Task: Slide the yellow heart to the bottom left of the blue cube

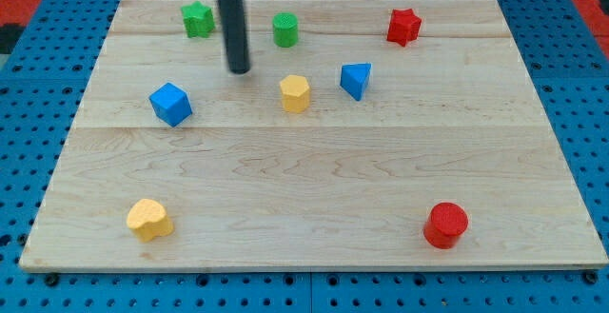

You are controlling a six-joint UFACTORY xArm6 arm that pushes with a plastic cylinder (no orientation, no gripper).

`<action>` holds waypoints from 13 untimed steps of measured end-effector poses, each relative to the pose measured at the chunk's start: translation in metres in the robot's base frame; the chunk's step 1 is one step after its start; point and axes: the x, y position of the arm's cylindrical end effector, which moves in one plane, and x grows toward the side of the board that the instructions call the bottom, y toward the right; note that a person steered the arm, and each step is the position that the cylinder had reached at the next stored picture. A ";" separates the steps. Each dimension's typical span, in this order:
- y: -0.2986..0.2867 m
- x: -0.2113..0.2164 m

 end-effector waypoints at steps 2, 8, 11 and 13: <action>-0.071 0.061; -0.054 0.190; 0.014 0.255; -0.085 0.234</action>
